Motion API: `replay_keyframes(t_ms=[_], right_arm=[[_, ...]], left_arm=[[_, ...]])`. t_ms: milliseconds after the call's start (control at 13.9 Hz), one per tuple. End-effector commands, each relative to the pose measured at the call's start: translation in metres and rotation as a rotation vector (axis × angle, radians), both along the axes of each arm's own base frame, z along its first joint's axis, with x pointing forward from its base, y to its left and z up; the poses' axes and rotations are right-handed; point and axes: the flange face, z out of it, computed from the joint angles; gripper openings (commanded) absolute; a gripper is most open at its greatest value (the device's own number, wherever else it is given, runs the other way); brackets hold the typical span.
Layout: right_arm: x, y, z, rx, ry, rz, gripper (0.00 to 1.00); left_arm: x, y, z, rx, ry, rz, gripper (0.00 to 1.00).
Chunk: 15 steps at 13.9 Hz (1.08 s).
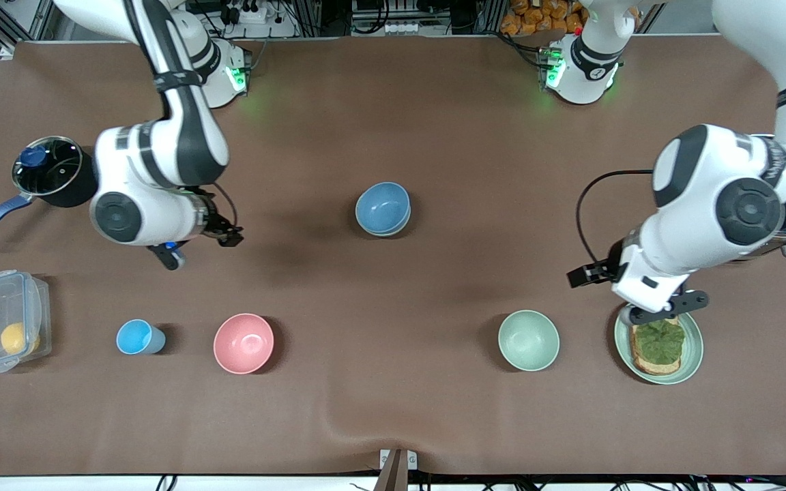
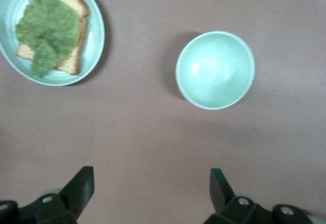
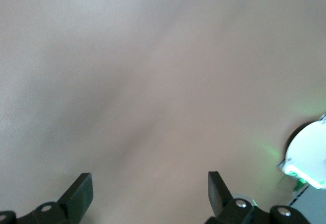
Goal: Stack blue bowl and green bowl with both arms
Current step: 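Open both grippers and draw them back from the stacked bowls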
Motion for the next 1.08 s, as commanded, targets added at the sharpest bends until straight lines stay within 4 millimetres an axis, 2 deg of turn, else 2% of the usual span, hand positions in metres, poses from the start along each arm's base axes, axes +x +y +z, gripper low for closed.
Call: replay_keyframes(t_ms=[0, 215, 430, 574, 717, 789, 932, 1004], right_arm=[[0.011, -0.035, 0.04, 0.025, 0.013, 0.152, 1.0], [0.024, -0.098, 0.062, 0.088, -0.002, 0.247, 1.0], [0.034, -0.165, 0.078, 0.187, -0.044, 0.344, 1.0], [0.039, -0.215, 0.09, 0.215, -0.077, 0.412, 1.0], [0.049, -0.238, 0.112, 0.209, -0.122, 0.483, 1.0], [0.053, -0.242, 0.123, 0.191, -0.139, 0.504, 1.0], [0.058, -0.237, 0.15, 0.171, -0.184, 0.546, 1.0], [0.054, -0.232, 0.167, 0.174, -0.215, 0.566, 1.0]], left_arm=[[-0.011, 0.007, 0.007, 0.022, 0.028, -0.045, 1.0], [-0.028, 0.007, 0.008, 0.048, 0.04, -0.07, 1.0], [-0.041, 0.018, 0.008, 0.086, 0.051, -0.106, 1.0], [-0.052, 0.031, 0.019, 0.067, 0.051, -0.118, 1.0], [-0.066, 0.045, 0.033, 0.06, 0.042, -0.137, 1.0], [-0.077, 0.047, 0.039, 0.061, 0.04, -0.141, 1.0], [-0.097, 0.045, 0.054, 0.068, 0.025, -0.146, 1.0], [-0.105, 0.044, 0.063, 0.057, 0.011, -0.141, 1.0]])
